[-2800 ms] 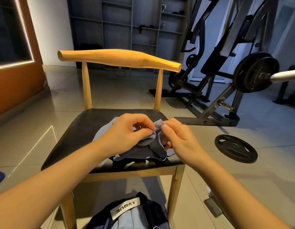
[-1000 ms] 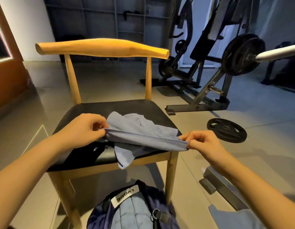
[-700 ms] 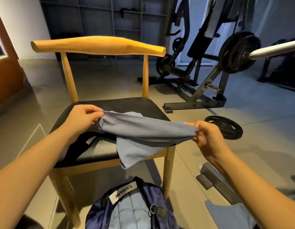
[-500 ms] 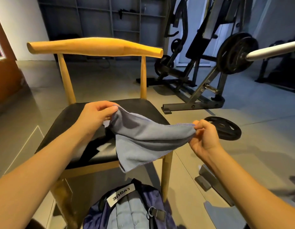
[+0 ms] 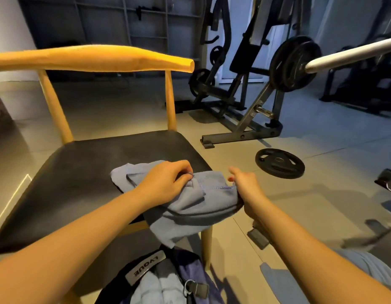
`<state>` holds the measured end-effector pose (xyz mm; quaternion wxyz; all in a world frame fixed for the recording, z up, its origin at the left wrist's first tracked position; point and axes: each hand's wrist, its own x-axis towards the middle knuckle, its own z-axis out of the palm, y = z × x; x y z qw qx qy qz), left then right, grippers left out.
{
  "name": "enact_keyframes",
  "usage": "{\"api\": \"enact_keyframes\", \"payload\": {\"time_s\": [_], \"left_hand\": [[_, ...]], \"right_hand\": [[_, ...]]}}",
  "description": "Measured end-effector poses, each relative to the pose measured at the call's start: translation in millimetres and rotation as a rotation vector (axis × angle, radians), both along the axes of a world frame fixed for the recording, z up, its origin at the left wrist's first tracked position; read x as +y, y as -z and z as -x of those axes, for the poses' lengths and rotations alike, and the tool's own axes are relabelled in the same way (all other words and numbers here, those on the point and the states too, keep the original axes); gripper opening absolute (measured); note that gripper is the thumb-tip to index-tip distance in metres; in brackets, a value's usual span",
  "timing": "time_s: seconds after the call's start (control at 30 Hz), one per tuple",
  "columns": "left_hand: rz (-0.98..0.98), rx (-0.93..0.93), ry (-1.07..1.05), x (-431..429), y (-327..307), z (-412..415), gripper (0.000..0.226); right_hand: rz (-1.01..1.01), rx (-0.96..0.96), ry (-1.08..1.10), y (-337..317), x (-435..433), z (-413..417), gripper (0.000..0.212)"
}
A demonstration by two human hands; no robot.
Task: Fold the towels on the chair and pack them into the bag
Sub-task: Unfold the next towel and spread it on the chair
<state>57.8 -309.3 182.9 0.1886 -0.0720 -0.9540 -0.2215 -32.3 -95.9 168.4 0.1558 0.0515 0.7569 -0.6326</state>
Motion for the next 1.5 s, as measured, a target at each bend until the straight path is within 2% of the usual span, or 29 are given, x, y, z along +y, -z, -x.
{"api": "enact_keyframes", "payload": {"time_s": [0.07,0.1,0.17,0.23,0.33,0.4,0.47,0.5,0.57,0.63,0.73,0.8,1.0,1.27,1.5], "left_hand": [[0.021,0.015,0.029,-1.0,3.5,-9.3,0.008],[0.022,0.008,0.035,-1.5,5.0,-13.8,0.008],[-0.021,-0.021,0.041,-3.5,4.3,-20.8,0.008],[-0.096,-0.065,0.030,-3.8,1.0,-26.3,0.008],[-0.232,-0.179,-0.024,-4.1,-11.1,-33.3,0.011],[-0.396,-0.340,0.014,-11.7,-30.2,-42.2,0.012],[-0.578,-0.510,0.139,-20.1,-54.2,-54.7,0.011],[-0.675,-0.526,0.192,-25.5,-65.7,-62.3,0.011],[-0.865,-0.418,0.227,-30.1,-80.8,-71.2,0.010],[-0.936,-0.327,0.238,-26.3,-85.4,-72.7,0.006],[-0.991,-0.453,0.450,-12.6,-77.2,-72.1,0.007],[-1.032,-0.492,0.496,-4.6,-72.8,-72.7,0.010],[-0.947,-0.405,0.367,2.9,-66.9,-67.4,0.010],[-0.814,-0.385,0.299,7.5,-63.8,-68.3,0.006],[-0.779,-0.289,0.174,2.4,-59.3,-68.6,0.009]], "right_hand": [[-0.180,0.147,-0.089,2.8,-10.9,7.1,0.053],[-0.234,0.199,-0.131,4.6,-15.5,9.5,0.057],[-0.259,0.259,-0.225,4.4,-23.4,12.5,0.047],[-0.206,0.299,-0.309,-4.6,-25.2,10.8,0.033],[-0.095,0.376,-0.421,-29.8,-23.0,2.1,0.028],[-0.001,0.391,-0.573,-51.3,-19.8,-9.1,0.023],[0.159,0.329,-0.764,-73.3,-12.7,-22.5,0.018],[0.229,0.287,-0.847,-83.4,-10.7,-28.8,0.018],[0.296,0.226,-0.940,-97.1,-6.8,-36.4,0.016],[0.309,0.203,-0.975,-102.4,-5.5,-39.5,0.013],[0.267,0.231,-1.029,-104.2,-7.1,-39.3,0.011],[0.191,0.244,-1.072,-106.1,-8.2,-40.5,0.011],[0.191,0.170,-1.129,-110.1,-7.8,-42.3,0.005],[0.204,0.246,-1.080,-110.7,1.8,-37.9,0.008],[0.215,0.338,-0.862,-104.6,8.7,-26.9,0.014]]}}
